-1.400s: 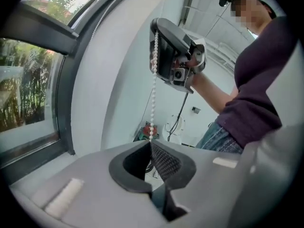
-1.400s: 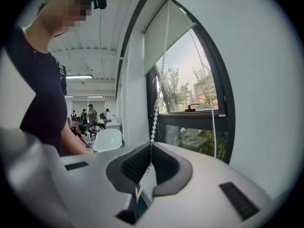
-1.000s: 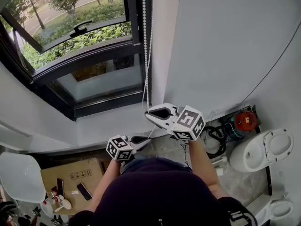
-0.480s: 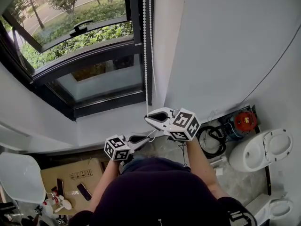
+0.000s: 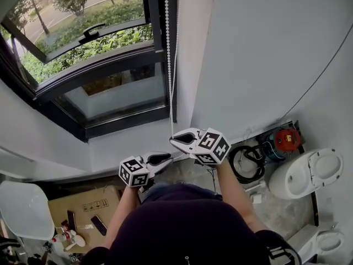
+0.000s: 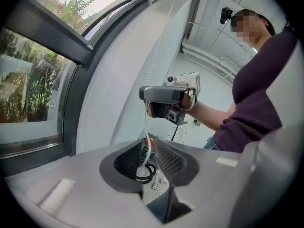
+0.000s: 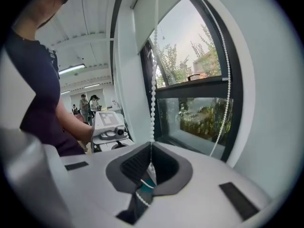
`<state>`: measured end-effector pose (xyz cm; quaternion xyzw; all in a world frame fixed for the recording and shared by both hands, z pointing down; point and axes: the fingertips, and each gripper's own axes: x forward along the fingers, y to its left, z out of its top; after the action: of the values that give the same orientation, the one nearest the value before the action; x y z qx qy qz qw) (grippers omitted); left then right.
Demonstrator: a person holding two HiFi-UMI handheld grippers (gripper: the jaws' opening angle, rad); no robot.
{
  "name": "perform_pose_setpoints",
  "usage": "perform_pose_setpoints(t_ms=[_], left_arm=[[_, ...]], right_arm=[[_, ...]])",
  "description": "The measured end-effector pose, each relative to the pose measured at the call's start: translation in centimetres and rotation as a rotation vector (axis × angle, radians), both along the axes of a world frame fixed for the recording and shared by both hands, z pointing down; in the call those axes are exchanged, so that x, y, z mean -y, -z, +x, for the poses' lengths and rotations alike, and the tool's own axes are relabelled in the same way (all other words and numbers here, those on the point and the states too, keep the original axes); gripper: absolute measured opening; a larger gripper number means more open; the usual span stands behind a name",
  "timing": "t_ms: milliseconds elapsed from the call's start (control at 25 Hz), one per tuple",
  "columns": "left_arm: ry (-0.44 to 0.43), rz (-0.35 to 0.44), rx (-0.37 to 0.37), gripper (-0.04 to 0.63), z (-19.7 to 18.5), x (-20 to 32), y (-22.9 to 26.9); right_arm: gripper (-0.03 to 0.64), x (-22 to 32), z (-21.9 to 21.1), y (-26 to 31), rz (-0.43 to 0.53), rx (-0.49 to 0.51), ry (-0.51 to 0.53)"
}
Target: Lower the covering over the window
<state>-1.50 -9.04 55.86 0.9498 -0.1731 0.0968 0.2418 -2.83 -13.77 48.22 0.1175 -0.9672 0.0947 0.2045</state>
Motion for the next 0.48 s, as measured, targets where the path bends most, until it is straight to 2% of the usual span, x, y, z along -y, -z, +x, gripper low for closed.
perform_pose_setpoints(t_ms=[120, 160, 320, 480], left_arm=[[0.003, 0.015, -0.028, 0.212, 0.1, 0.6, 1.3], [0.011, 0.023, -0.041, 0.239, 0.0, 0.9, 1.9], [0.062, 0.094, -0.115, 0.239, -0.7, 2.4, 5.7], [0.071, 0.174, -0.144, 0.238, -0.3, 3.2, 9.2]], right_arm=[[0.015, 0.2, 0.1, 0.0, -0.008, 0.013, -0.001], [0.015, 0.3, 0.2, -0.1, -0.009, 0.009, -0.001], [0.015, 0.0, 0.4, -2.1, -0.021, -0.062, 0.016], [0.017, -0.7, 0.1, -2.2, -0.061, -0.008, 0.027]])
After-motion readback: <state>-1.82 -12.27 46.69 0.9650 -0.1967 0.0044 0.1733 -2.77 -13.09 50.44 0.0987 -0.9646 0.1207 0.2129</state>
